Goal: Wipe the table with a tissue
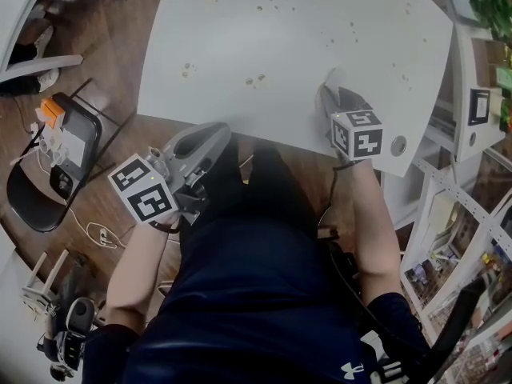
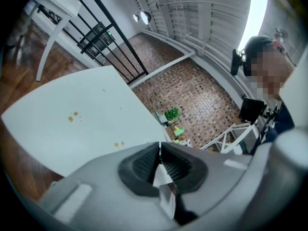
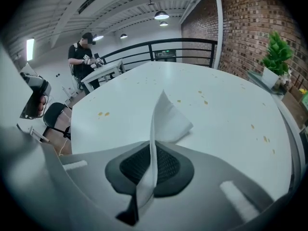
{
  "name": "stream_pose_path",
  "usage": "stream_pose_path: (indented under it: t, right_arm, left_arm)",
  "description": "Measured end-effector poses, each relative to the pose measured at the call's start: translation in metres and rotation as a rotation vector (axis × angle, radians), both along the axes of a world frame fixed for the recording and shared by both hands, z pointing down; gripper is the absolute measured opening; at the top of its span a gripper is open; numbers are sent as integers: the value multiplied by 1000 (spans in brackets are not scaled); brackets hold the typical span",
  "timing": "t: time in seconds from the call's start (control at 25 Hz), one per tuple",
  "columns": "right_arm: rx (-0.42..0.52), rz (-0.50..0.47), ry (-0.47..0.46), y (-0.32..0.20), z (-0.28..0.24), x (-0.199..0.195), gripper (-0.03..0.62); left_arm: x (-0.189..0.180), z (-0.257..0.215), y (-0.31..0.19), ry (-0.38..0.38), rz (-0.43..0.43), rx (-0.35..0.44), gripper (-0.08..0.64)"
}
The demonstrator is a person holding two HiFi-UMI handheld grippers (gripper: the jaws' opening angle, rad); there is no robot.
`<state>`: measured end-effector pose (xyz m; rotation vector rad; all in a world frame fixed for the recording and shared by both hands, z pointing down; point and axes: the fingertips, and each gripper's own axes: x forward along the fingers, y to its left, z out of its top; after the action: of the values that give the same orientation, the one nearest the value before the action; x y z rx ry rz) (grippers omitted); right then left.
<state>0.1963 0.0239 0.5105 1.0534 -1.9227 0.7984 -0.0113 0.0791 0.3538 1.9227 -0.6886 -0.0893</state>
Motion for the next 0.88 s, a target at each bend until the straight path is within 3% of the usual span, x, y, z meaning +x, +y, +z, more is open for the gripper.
stream_pose_path:
  t: [0.64, 0.88]
  right_arm:
    - [-28, -31, -49, 38, 2, 63, 11]
    - [-27, -45, -54, 38, -1, 77, 11]
  left_arm:
    - [83, -14, 27, -11, -10, 30, 12]
    - [90, -18, 34, -16, -55, 39, 12]
